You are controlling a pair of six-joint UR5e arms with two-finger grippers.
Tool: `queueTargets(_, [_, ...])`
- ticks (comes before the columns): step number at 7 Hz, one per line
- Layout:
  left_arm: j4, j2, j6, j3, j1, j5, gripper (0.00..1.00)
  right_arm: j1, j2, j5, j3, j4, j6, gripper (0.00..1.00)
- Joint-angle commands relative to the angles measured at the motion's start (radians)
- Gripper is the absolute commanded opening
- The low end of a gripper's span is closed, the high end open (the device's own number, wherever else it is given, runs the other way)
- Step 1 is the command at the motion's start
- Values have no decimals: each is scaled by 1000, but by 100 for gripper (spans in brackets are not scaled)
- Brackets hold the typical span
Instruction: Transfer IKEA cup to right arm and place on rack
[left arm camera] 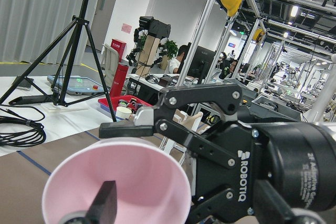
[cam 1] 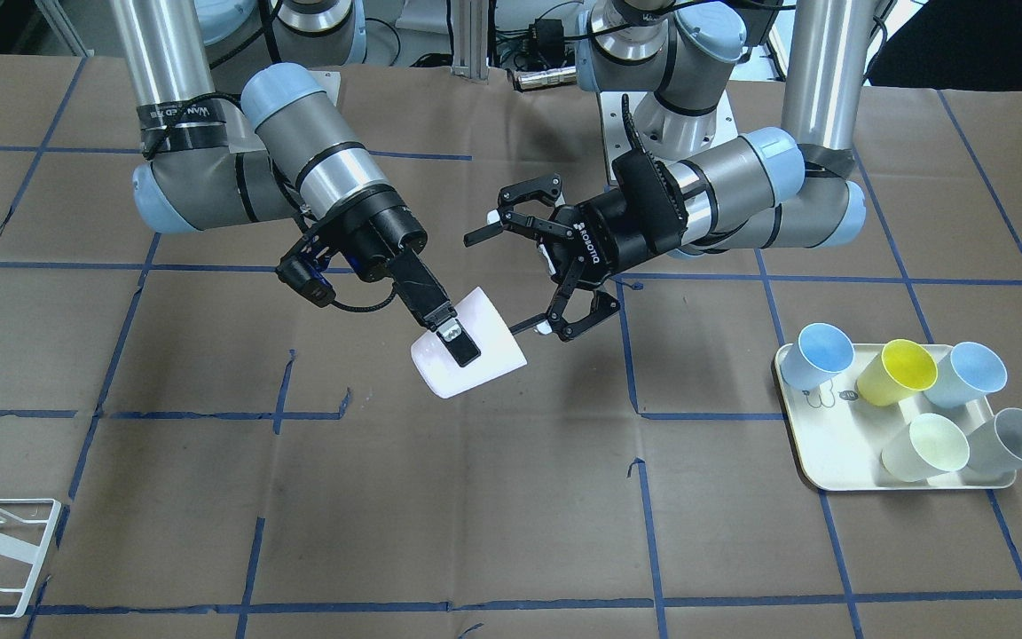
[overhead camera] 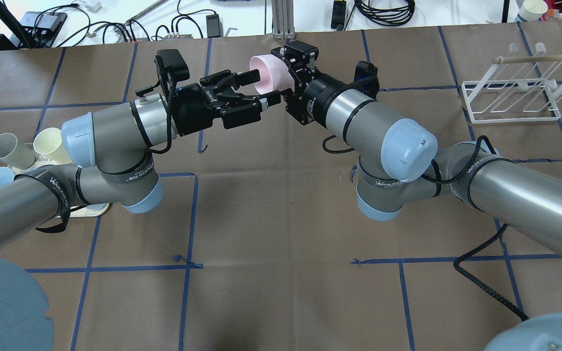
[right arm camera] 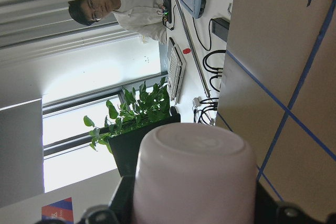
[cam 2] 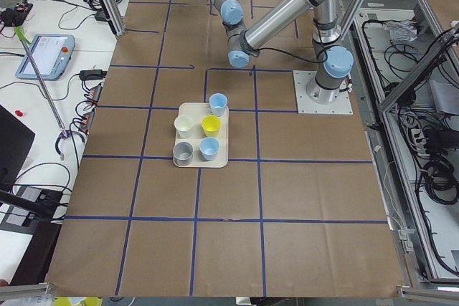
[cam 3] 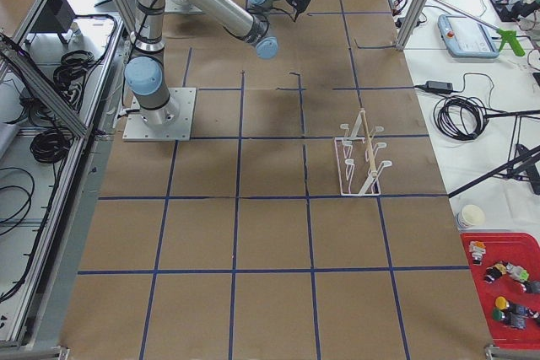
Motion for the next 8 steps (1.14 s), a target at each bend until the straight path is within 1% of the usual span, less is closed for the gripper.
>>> queueTargets(1, [-41,7,-16,10,48,0,99,-37,6,9,-34,38,-17,55])
queueTargets(2, [-91,21,-16,10,77,1,99,-87,4,50,-50,41,-73,48])
queueTargets(3, [-180,55,-16,12,85,94,99,-141,9,98,-64,47,-236,46])
queueTargets(4, [-272,91,-16,10,85,160,99,-201,7,98,-77,47,-456,44])
queueTargets(5, [-367,124,-14,7,84,279,99,-245,9,98,-82,49,-689,41])
queueTargets(7, [-455,122,-16,-1,76,550,99,-333,15,95,-84,64,-1038,36])
queueTargets(8, [-603,151,-14,11,70,682,99,-371,13,89,-82,67,-1196,35])
